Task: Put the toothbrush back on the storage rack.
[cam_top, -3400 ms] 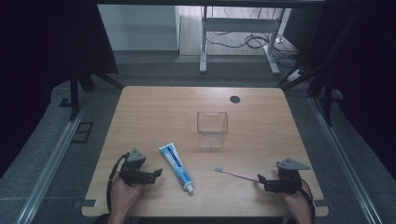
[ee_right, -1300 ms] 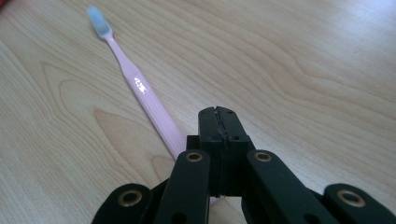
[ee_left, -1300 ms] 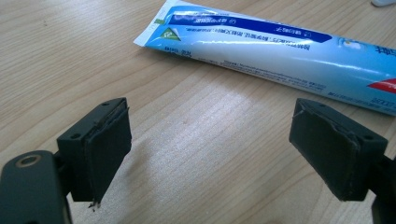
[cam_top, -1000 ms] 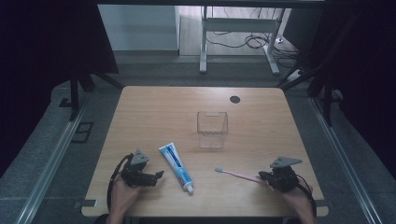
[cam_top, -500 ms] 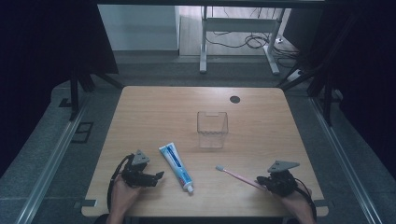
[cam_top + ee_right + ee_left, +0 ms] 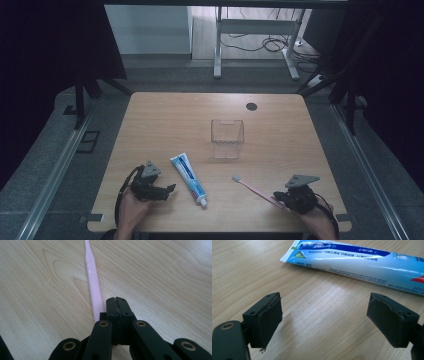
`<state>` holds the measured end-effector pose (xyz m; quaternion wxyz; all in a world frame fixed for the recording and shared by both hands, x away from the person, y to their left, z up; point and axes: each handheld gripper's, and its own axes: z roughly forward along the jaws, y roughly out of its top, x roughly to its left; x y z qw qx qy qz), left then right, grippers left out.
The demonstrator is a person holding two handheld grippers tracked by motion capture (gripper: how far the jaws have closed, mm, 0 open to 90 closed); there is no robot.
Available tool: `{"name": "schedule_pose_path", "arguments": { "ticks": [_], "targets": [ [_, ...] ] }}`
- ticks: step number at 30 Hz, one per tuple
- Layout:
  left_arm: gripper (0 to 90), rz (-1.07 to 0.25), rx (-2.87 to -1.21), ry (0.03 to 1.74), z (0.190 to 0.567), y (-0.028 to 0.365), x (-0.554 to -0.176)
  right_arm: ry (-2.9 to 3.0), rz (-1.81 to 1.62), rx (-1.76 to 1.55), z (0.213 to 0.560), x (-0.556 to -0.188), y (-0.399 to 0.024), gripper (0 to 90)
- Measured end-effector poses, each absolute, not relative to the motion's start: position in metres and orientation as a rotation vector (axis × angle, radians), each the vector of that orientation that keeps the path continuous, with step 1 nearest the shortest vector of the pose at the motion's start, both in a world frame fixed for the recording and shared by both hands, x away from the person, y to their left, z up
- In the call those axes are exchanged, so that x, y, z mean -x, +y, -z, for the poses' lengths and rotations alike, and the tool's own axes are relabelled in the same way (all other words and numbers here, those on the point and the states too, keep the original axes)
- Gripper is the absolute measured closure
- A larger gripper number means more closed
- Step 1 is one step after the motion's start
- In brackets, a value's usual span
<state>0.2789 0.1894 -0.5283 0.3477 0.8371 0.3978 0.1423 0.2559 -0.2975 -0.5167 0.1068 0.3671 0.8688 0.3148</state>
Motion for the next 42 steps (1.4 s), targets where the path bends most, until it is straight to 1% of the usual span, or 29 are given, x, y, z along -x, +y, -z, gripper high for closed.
{"name": "schedule_pose_path", "arguments": {
  "ticks": [1,2,3,10,19,31,42],
  "targets": [
    [13.0,-0.373,-2.168,1.034,0.528,0.189,-0.279,2.555,-0.93,-1.097,0.516,-0.256,-0.299,87.2],
    [13.0,-0.376,-2.165,1.036,0.528,0.19,-0.278,2.555,-0.93,-1.097,0.516,-0.256,-0.299,87.2],
    [13.0,-0.375,-2.163,1.037,0.528,0.19,-0.278,2.562,-0.937,-1.107,0.515,-0.256,-0.299,85.1],
    [12.9,-0.374,-2.141,1.045,0.528,0.193,-0.278,2.587,-0.901,-1.098,0.514,-0.255,-0.299,80.0],
    [13.0,-0.373,-2.15,1.04,0.528,0.192,-0.278,2.621,-0.852,-1.072,0.503,-0.255,-0.299,73.1],
    [13.0,-0.367,-2.169,1.028,0.53,0.192,-0.279,2.723,-0.737,-1.018,0.49,-0.266,-0.28,68.7],
    [13.0,-0.372,-2.165,1.027,0.529,0.192,-0.279,2.8,-0.647,-0.984,0.486,-0.278,-0.26,68.5]
  ]
}}
